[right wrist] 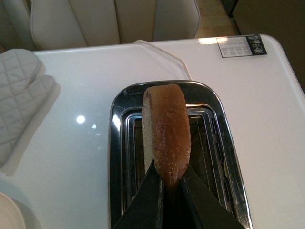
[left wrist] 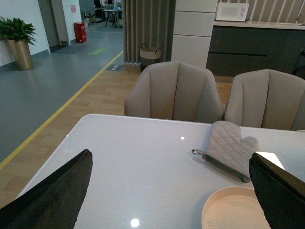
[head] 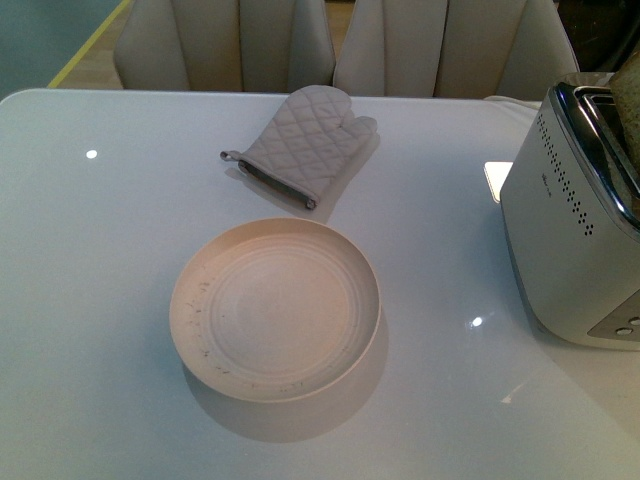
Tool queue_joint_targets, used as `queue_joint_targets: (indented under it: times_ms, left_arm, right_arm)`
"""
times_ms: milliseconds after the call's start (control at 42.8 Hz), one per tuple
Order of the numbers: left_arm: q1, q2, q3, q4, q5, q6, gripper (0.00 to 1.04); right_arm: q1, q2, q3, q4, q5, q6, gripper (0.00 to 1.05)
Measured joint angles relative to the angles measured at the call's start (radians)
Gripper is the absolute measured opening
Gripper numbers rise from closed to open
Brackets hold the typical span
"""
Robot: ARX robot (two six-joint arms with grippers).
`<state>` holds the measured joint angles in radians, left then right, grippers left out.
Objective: Put bread into toaster
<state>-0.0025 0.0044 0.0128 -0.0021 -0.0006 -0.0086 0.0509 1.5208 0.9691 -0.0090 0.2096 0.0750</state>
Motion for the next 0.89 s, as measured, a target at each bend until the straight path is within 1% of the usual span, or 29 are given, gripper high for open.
queue_joint_targets:
  times_ms: [351, 631, 655, 678, 725, 772, 888]
  left_arm:
    - [0.000, 0.000, 0.000, 0.000, 0.000, 0.000, 0.98]
    - [0.000, 0.000, 0.000, 0.000, 0.000, 0.000, 0.98]
    - [0.000, 0.000, 0.000, 0.000, 0.000, 0.000, 0.98]
    - [0.000, 0.000, 0.000, 0.000, 0.000, 0.000, 0.98]
    - [0.000, 0.000, 0.000, 0.000, 0.000, 0.000, 0.98]
    - [0.000, 0.000, 0.000, 0.000, 0.000, 0.000, 0.98]
    - [0.000, 0.000, 0.000, 0.000, 0.000, 0.000, 0.98]
  right_arm:
    - [-0.005, 0.030, 0.000, -0.053, -0.003, -0.012, 0.03]
    - [-0.001, 0.065, -0.009, -0.055, -0.003, -0.023, 0.03]
    - [0.000, 0.066, -0.011, -0.053, -0.003, -0.025, 0.05]
    - [0.000, 0.070, -0.015, -0.050, -0.003, -0.025, 0.08]
    - [0.001, 0.076, -0.029, -0.038, -0.003, -0.024, 0.19]
    - [0.001, 0.076, -0.039, -0.030, -0.003, -0.023, 0.28]
    - [0.000, 0.064, -0.054, -0.008, 0.001, -0.023, 0.44]
